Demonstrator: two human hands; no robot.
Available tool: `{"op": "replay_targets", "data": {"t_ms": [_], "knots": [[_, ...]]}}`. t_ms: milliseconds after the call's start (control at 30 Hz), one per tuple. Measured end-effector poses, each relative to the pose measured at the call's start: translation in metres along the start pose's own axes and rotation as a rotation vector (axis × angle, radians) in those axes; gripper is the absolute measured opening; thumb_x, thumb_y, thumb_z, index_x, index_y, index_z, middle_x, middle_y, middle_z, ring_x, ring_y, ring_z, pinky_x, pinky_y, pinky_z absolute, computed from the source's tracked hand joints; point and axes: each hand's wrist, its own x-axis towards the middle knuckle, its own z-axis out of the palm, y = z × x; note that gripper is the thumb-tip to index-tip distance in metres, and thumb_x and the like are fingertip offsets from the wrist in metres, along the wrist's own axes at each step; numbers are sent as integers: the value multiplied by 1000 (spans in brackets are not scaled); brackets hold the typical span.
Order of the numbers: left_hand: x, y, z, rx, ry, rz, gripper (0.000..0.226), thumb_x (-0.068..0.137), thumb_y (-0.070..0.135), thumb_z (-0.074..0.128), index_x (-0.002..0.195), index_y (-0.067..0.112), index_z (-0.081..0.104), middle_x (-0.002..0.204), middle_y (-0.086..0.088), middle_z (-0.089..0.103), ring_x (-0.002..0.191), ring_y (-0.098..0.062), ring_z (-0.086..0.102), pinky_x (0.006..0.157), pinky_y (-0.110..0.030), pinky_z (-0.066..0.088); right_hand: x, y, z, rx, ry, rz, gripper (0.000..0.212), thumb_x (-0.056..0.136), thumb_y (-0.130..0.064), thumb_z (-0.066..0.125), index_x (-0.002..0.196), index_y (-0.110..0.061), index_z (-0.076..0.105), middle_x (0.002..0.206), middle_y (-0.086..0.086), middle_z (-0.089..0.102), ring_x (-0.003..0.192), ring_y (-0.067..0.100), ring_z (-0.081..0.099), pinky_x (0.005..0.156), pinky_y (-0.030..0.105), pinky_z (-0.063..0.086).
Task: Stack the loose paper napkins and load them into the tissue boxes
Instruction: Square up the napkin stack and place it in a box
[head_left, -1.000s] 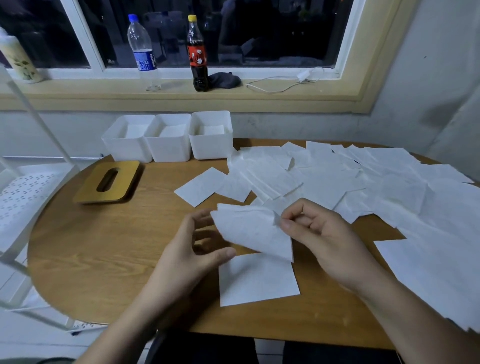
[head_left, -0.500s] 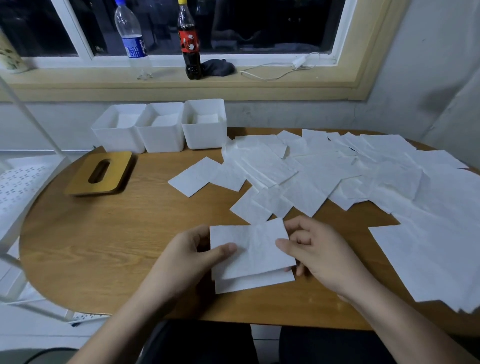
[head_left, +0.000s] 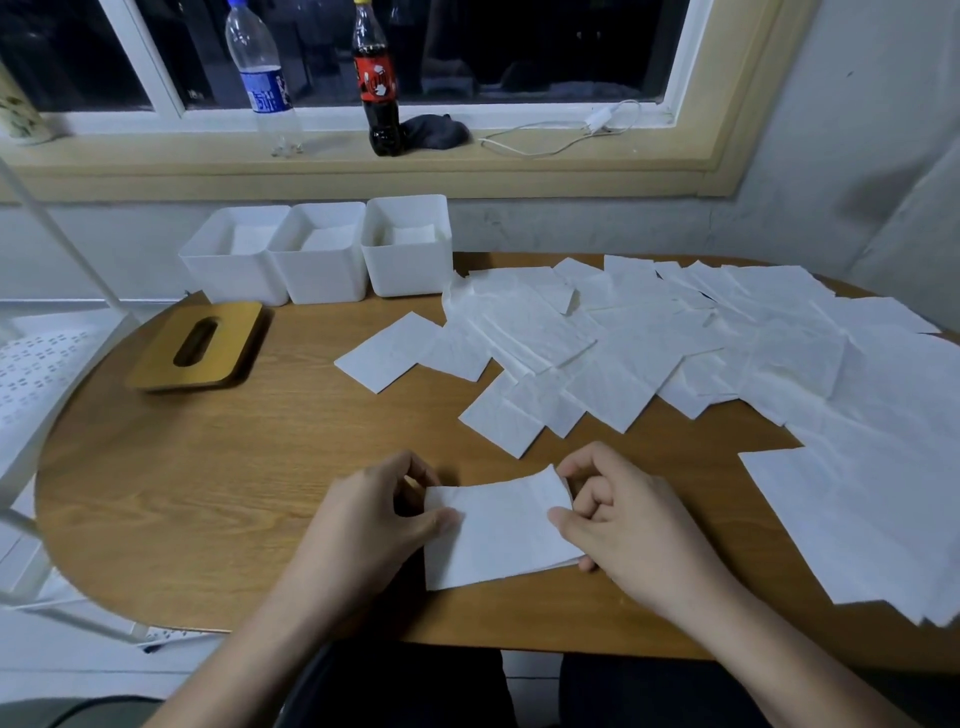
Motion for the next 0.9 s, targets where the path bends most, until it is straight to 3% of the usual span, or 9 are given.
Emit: {"op": "replay_targets", "data": {"t_ms": [133, 400, 500, 567, 667, 800, 900], "knots": [[2, 0, 2, -24, 45, 10, 26, 82, 46, 90, 91, 37, 67, 77, 22, 73, 75, 3, 68, 56, -14, 46, 0, 1, -1, 13, 34, -4, 26, 100, -22, 75, 114, -33, 57, 74, -3, 71, 60, 13, 75, 54, 18, 50], [4, -2, 7, 62, 21, 25, 37, 78, 53, 91, 97, 41, 62, 80, 16, 71, 80, 6, 66, 60, -22, 54, -1, 12, 4, -134, 149, -98, 37, 92, -20, 84, 110, -37, 56, 74, -9, 62, 66, 10, 64, 68, 21, 56], [5, -3, 5, 61, 25, 27, 40, 77, 52, 93, 98, 40, 61, 78, 16, 71, 81, 5, 65, 60, -23, 53, 0, 13, 4, -203, 190, -133, 32, 92, -24, 83, 107, -37, 58, 71, -8, 57, 68, 10, 61, 65, 21, 55], [7, -4, 4, 54, 37, 32, 38, 78, 51, 91, 98, 40, 61, 78, 19, 70, 81, 4, 65, 60, -23, 53, 5, 10, 5, -276, 242, -211, 23, 94, -26, 80, 101, -37, 60, 77, -14, 55, 69, 8, 59, 61, 24, 54], [19, -4, 2, 33, 83, 55, 30, 85, 50, 87, 99, 38, 63, 78, 16, 70, 83, 5, 65, 63, -24, 56, 21, -1, 10, -359, 268, -333, 11, 97, -32, 75, 100, -31, 65, 95, -20, 55, 79, 0, 58, 63, 18, 49], [53, -8, -7, 101, 133, 103, 24, 90, 50, 82, 100, 38, 65, 85, 17, 70, 79, 2, 66, 66, -25, 61, 55, -16, 22, -502, 201, -412, 24, 103, -45, 66, 118, -26, 67, 111, -13, 59, 100, 7, 58, 75, 21, 49], [88, -18, -16, 162, 190, 114, 20, 92, 45, 81, 99, 34, 66, 89, 15, 68, 80, -5, 66, 68, -31, 61, 74, -24, 30, -562, 157, -413, 26, 107, -45, 59, 123, -24, 65, 117, -10, 58, 103, 10, 54, 75, 22, 44]]}}
